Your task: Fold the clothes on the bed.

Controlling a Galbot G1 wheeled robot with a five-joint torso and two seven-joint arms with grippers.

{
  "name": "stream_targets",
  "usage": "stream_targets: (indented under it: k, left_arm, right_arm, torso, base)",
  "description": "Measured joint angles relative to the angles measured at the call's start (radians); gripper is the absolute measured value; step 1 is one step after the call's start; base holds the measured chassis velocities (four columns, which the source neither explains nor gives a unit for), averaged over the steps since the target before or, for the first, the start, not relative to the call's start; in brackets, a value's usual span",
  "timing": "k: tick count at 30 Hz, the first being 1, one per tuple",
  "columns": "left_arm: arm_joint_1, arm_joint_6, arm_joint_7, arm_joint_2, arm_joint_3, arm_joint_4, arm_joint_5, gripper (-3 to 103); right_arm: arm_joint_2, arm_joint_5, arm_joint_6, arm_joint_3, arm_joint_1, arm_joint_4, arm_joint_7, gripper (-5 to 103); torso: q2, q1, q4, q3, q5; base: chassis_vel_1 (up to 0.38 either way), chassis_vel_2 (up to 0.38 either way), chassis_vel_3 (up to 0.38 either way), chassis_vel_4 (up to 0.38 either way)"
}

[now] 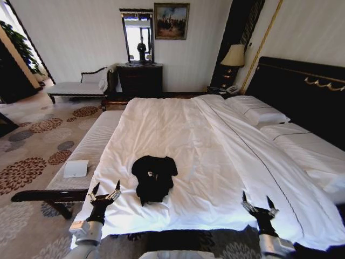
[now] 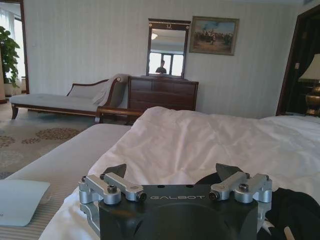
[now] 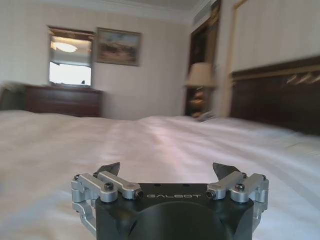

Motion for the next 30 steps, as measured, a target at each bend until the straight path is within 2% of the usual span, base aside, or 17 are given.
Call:
stream_targets:
  k: [2, 3, 6, 7, 10, 12, 17, 18, 21, 24, 26, 27, 30]
  left_arm:
    - [0.005, 0.001, 0.000, 0.000, -0.002, 0.000, 0.000, 100]
    - [0.005, 0.001, 0.000, 0.000, -0.002, 0.000, 0.000, 100]
    - [0.011, 0.007, -0.002, -0.001, -0.007, 0.001, 0.001, 100]
    - [0.011, 0.007, -0.002, -0.001, -0.007, 0.001, 0.001, 100]
    - [0.011, 0.016, -0.010, -0.004, 0.001, 0.006, 0.004, 100]
    - [0.011, 0.018, -0.014, -0.004, 0.009, 0.008, 0.004, 100]
    - [0.017, 0.017, -0.016, 0.017, 0.034, 0.010, -0.016, 100]
    - [0.017, 0.017, -0.016, 0.017, 0.034, 0.010, -0.016, 100]
    - [0.019, -0.010, 0.000, 0.056, 0.042, 0.036, -0.043, 100]
    - [0.019, -0.016, 0.003, 0.070, 0.048, 0.052, -0.062, 100]
    - [0.024, -0.018, 0.003, 0.068, 0.058, 0.065, -0.079, 100]
    - [0.024, -0.018, 0.003, 0.068, 0.058, 0.065, -0.079, 100]
    - [0.035, -0.021, 0.005, 0.037, 0.066, 0.076, -0.068, 100]
  right_arm:
    - [-0.056, 0.103, -0.080, -0.059, 0.020, 0.028, -0.001, 100]
    - [-0.056, 0.103, -0.080, -0.059, 0.020, 0.028, -0.001, 100]
    - [-0.165, 0.262, -0.227, -0.172, 0.112, 0.033, -0.005, 100]
    - [-0.165, 0.262, -0.227, -0.172, 0.112, 0.033, -0.005, 100]
    - [-0.267, 0.405, -0.333, -0.307, 0.234, -0.019, 0.010, 100]
    - [-0.293, 0.431, -0.344, -0.338, 0.266, -0.043, 0.008, 100]
    - [-0.396, 0.603, -0.378, -0.472, 0.448, -0.216, -0.027, 100]
    - [-0.396, 0.603, -0.378, -0.472, 0.448, -0.216, -0.027, 100]
    - [-0.434, 0.666, -0.393, -0.569, 0.580, -0.320, -0.042, 100]
    - [-0.431, 0.685, -0.408, -0.632, 0.657, -0.377, -0.039, 100]
    - [-0.393, 0.725, -0.424, -0.707, 0.739, -0.442, -0.028, 100]
    - [-0.393, 0.725, -0.424, -0.707, 0.739, -0.442, -0.028, 100]
    - [-0.331, 0.767, -0.431, -0.765, 0.823, -0.520, -0.027, 100]
  torso:
    - [0.000, 0.000, 0.0001, 0.000, -0.0003]
    - [0.000, 0.000, 0.0001, 0.000, -0.0003]
    - [0.000, -0.001, 0.0001, 0.000, -0.0004]
    - [0.000, -0.001, 0.0001, 0.000, -0.0004]
    - [0.000, 0.000, 0.0006, 0.000, -0.0001]
    - [0.000, 0.000, 0.0003, 0.000, 0.0000]
    - [0.000, 0.000, -0.0001, 0.000, -0.0001]
    - [0.000, 0.000, -0.0001, 0.000, -0.0001]
    - [0.000, 0.000, 0.0000, 0.000, -0.0004]
    - [0.000, 0.000, 0.0000, 0.000, -0.0006]
    - [0.000, 0.000, 0.0001, 0.000, -0.0002]
    - [0.000, 0.000, 0.0001, 0.000, -0.0002]
    - [0.000, 0.000, 0.0004, 0.000, -0.0004]
  base:
    - [0.000, 0.000, 0.000, 0.000]
    - [0.000, 0.000, 0.000, 0.000]
    - [0.000, 0.000, 0.000, 0.000]
    - [0.000, 0.000, 0.000, 0.000]
    - [0.000, 0.000, 0.000, 0.000]
    - [0.000, 0.000, 0.000, 0.000]
    - [0.000, 0.000, 0.000, 0.000]
    - [0.000, 0.000, 0.000, 0.000]
    - [0.000, 0.000, 0.000, 0.000]
    - [0.000, 0.000, 0.000, 0.000]
    - [0.000, 0.000, 0.000, 0.000]
    - [0.000, 0.000, 0.000, 0.000]
    - [0.000, 0.000, 0.000, 0.000]
